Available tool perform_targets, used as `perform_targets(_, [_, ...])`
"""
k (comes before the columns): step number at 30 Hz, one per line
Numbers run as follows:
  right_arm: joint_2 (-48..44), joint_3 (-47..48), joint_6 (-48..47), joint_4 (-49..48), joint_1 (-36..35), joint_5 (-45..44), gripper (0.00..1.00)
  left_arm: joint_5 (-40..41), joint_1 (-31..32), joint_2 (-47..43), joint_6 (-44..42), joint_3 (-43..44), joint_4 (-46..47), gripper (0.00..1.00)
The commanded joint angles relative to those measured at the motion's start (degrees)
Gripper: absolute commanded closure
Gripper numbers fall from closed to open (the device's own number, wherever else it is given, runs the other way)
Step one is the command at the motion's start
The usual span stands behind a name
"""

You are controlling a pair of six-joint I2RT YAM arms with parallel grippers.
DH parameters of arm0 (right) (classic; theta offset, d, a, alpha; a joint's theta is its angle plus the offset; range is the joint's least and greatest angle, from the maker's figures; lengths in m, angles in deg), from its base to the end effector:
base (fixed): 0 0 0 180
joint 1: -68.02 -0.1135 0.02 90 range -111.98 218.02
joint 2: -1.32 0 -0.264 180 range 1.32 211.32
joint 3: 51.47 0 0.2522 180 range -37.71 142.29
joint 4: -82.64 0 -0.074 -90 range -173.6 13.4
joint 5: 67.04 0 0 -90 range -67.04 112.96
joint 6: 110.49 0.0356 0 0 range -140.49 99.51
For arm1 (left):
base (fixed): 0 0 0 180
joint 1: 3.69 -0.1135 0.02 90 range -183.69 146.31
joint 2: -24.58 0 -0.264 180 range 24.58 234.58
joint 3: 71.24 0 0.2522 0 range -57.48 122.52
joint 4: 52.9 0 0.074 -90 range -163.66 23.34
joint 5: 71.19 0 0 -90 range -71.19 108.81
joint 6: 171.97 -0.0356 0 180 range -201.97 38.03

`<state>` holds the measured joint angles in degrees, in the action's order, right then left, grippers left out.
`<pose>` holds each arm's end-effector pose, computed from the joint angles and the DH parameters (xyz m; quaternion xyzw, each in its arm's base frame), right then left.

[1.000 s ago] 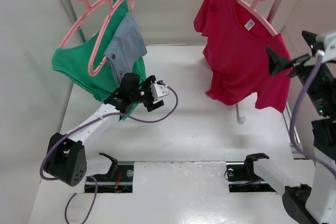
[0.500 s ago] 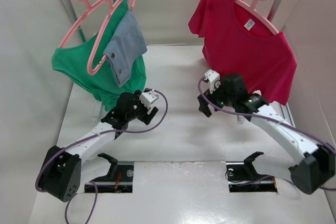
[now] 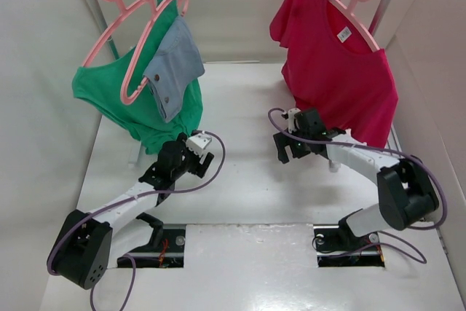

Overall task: Place the t-shirt on the hanger
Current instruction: Hang the hanger with tshirt onto the clothesline

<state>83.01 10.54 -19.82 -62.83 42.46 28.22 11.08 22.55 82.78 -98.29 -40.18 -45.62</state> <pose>0.2542 0.1252 0.2010 -0.2186 0.9252 0.1122 0.2890 0.1845 -0.0963 0.1857 0.3325 0.7469 -0.1045 0.5664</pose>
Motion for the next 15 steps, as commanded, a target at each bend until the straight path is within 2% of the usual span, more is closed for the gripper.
perform_targets(1, [2.8, 1.7, 2.1, -2.5, -1.1, -3.6, 0.0, 1.0, 0.1, -1.2, 0.6, -0.9, 4.9, 0.24])
perform_targets(10, [6.2, 4.7, 2.1, -1.2, -4.2, -6.0, 0.0, 1.0, 0.1, -1.2, 0.6, -0.9, 4.9, 0.21])
perform_targets(15, [4.7, 5.3, 1.5, -1.1, -4.8, -7.2, 0.0, 0.4, 0.1, -1.2, 0.6, -0.9, 4.9, 0.21])
